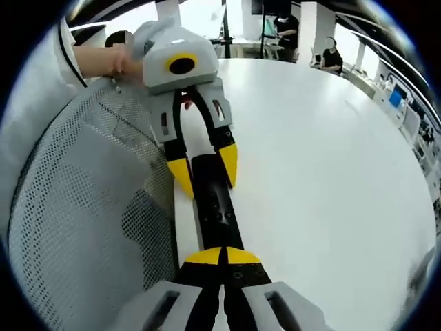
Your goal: Press the specified remote control buttons in sequence, fully releasing each button before pressing the next.
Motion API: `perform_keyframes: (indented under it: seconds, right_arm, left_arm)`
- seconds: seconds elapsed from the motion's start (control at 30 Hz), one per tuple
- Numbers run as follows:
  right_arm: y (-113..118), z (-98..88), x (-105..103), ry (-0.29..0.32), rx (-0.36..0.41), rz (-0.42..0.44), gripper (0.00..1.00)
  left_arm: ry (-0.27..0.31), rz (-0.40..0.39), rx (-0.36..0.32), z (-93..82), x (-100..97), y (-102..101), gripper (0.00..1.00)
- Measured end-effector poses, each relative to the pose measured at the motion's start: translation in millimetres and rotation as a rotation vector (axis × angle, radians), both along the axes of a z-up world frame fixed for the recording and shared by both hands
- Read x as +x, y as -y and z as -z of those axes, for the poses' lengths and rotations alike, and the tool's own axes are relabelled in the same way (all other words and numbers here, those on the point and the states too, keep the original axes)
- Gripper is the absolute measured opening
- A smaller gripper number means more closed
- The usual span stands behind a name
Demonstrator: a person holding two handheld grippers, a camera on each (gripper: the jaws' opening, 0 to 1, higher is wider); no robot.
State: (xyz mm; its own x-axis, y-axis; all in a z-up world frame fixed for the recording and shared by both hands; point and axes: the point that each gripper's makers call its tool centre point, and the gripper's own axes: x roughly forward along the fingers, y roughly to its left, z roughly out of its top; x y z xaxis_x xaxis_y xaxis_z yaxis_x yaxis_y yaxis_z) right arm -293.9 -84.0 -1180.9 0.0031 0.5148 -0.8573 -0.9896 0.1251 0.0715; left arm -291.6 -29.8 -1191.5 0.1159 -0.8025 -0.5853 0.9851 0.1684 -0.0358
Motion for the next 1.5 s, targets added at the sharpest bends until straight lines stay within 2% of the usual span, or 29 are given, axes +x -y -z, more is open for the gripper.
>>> perform_keyframes:
  seconds: [0.1, 0.2, 0.33, 0.5, 0.57, 0.7, 0.8, 0.87, 1.03, 1.27, 1.3, 1.37, 1.43, 1.5]
  right_arm:
    - [2, 0.4, 1, 0.000, -0.001, 0.013, 0.00]
    - [0, 0.6, -1, 0.013, -0.020, -0.001, 0.00]
    - [0, 1.8, -2, 0.075, -0.042, -0.035, 0.00]
    - [-4, 3.2, -2, 0.163, -0.047, -0.105, 0.00]
    - [-2, 2.5, 0, 0.152, -0.043, -0.097, 0.00]
    - [-3, 1.1, 2, 0.065, 0.021, -0.026, 0.00]
    - [-6, -0.8, 3, 0.007, 0.108, 0.057, 0.00]
    - [-3, -0.4, 3, 0.020, 0.110, 0.053, 0.00]
    - [-11, 0.1, -1, 0.075, 0.094, -0.025, 0.00]
    - [-14, 2.7, 0, 0.109, 0.004, -0.107, 0.00]
    - [-14, 3.1, 0, 0.165, -0.044, -0.170, 0.00]
    - [-16, 3.6, 0, 0.213, -0.068, -0.195, 0.00]
    - [-15, 3.4, 0, 0.203, -0.040, -0.158, 0.00]
    - [-15, 2.2, 1, 0.155, 0.018, -0.074, 0.00]
  left_arm:
    - [-0.011, -0.007, -0.006, -0.1, 0.2, 0, 0.25]
    - [-0.077, -0.038, -0.036, -2.2, -1.1, 1, 0.26]
    - [-0.056, -0.021, -0.010, -2.6, -2.2, 2, 0.25]
    - [0.017, 0.033, 0.028, 0.1, -3.7, 2, 0.25]
    - [0.009, 0.026, 0.025, -0.5, -3.2, 2, 0.24]
    - [0.010, 0.029, 0.018, -0.6, -3.4, 1, 0.24]
    - [0.009, 0.027, 0.014, -0.6, -3.6, 1, 0.24]
    - [0.009, 0.026, 0.013, -0.4, -3.4, 1, 0.24]
    - [0.007, 0.024, 0.008, 0.2, -3.1, 1, 0.24]
    - [0.006, 0.026, 0.008, 0.1, -3.1, 1, 0.24]
    - [0.006, 0.027, 0.009, 0.2, -3.2, 1, 0.24]
    - [0.005, 0.026, 0.009, 0.0, -3.3, 1, 0.24]
    - [0.004, 0.024, 0.008, -0.1, -3.3, 1, 0.24]
    - [0.004, 0.022, 0.008, -0.3, -3.4, 1, 0.24]
